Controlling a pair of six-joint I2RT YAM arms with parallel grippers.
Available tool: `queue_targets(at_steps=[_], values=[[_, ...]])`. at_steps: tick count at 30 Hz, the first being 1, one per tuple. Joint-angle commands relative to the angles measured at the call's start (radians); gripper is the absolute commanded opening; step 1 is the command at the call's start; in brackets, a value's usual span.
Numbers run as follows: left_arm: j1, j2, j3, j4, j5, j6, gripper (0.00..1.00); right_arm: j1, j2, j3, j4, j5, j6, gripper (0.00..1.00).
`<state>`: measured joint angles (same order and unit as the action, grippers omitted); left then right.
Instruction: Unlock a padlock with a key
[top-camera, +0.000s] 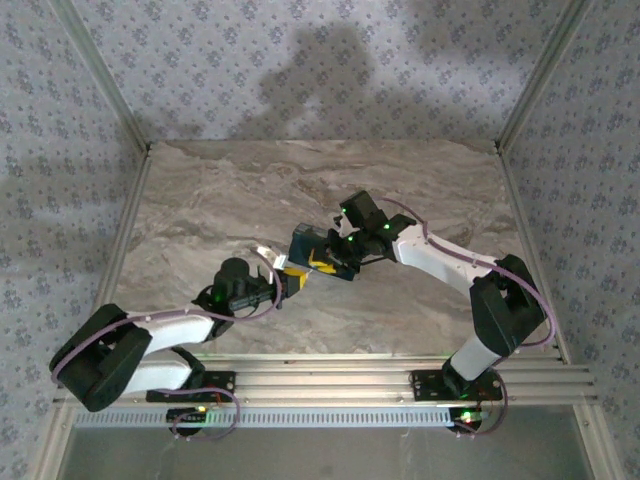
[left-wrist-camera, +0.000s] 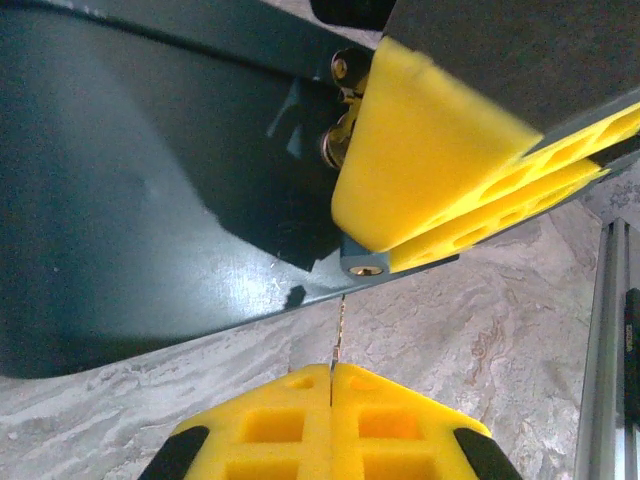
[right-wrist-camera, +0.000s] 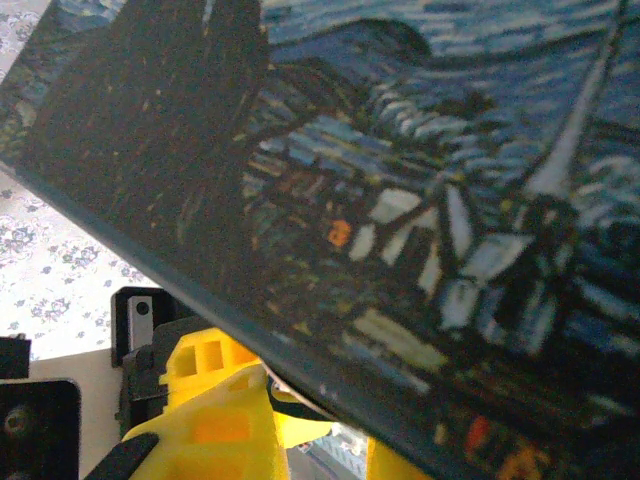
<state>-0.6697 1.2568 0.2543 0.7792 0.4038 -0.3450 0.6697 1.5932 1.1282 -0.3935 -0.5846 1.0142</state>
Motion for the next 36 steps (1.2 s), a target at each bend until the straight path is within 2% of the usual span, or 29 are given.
queue_targets(at_steps=[1,18,36], values=[[-0.004,0.019,0.028,0.083,0.019,-0.021,0.00,-0.003,-0.007,0.001,-0.005,-0.015,-0.008,0.00],[0.011,-0.037,-0.012,0.097,0.041,-0.049,0.00,-0.004,-0.018,0.012,-0.033,0.018,-0.022,0.00],[0.012,-0.020,-0.054,0.146,0.037,-0.072,0.00,-0.004,0.001,0.035,-0.021,0.016,-0.017,0.00]])
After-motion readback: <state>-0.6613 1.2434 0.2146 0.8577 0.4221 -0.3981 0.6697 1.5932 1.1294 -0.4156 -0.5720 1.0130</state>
